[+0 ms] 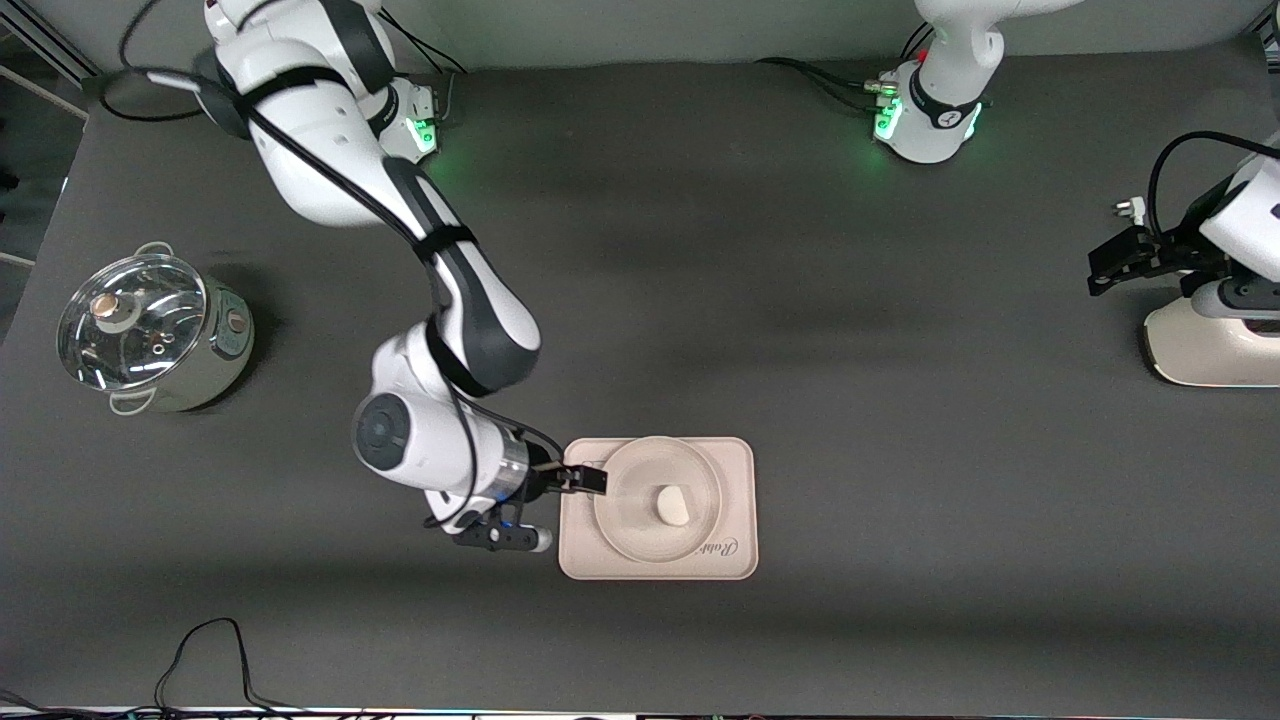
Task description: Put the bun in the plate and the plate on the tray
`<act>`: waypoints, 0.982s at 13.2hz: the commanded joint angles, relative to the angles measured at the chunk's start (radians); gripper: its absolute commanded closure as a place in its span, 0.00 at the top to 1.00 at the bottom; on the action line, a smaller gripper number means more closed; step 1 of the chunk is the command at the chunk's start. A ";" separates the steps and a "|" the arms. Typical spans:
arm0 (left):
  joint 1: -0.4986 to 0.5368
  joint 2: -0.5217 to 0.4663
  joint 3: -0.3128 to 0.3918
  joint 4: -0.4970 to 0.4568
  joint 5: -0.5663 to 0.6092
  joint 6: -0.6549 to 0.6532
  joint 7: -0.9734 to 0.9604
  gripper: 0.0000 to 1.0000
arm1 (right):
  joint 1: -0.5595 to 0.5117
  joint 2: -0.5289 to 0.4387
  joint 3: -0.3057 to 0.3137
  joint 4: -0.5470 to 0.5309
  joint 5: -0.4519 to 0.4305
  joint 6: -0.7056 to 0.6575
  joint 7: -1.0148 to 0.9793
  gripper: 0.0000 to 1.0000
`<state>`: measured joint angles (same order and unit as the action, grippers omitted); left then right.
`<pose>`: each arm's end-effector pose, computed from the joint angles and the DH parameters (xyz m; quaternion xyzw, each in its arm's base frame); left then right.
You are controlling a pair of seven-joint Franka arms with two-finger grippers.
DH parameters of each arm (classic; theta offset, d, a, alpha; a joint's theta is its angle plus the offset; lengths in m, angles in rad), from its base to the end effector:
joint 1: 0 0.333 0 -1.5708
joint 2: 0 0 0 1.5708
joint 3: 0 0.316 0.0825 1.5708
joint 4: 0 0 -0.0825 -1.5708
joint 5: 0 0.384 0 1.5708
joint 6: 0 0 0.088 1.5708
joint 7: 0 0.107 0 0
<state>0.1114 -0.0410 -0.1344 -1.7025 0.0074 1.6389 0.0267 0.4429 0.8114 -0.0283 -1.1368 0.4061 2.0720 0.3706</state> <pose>0.5449 -0.0131 0.5903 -0.9996 0.0251 0.0115 0.0064 0.6986 0.3372 0.3342 -0.9813 0.0592 0.0099 0.1829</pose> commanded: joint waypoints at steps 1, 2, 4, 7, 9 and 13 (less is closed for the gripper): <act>-0.027 0.023 0.019 0.040 0.019 -0.030 0.005 1.00 | -0.036 -0.291 -0.002 -0.266 -0.032 -0.097 0.019 1.00; -0.045 0.023 0.028 0.043 0.022 -0.030 0.007 1.00 | -0.053 -0.367 -0.002 -0.317 -0.097 -0.140 0.021 1.00; -0.045 0.018 0.030 0.053 0.020 -0.033 0.004 1.00 | -0.087 -0.530 -0.001 -0.410 -0.206 -0.217 0.019 1.00; -0.049 0.010 0.029 0.054 0.020 -0.045 -0.011 1.00 | -0.163 -0.697 0.001 -0.452 -0.343 -0.409 -0.009 1.00; -0.049 0.015 0.027 0.054 0.022 -0.037 -0.016 1.00 | -0.226 -0.757 -0.004 -0.455 -0.349 -0.478 -0.120 1.00; -0.058 0.016 0.029 0.053 0.020 -0.054 -0.008 1.00 | -0.253 -0.807 -0.102 -0.457 -0.409 -0.512 -0.293 1.00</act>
<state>0.0822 -0.0259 -0.1221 -1.6651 0.0157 1.6079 0.0243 0.1858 0.0337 -0.0920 -1.5663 0.0319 1.5616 0.1524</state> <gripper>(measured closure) 0.000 0.000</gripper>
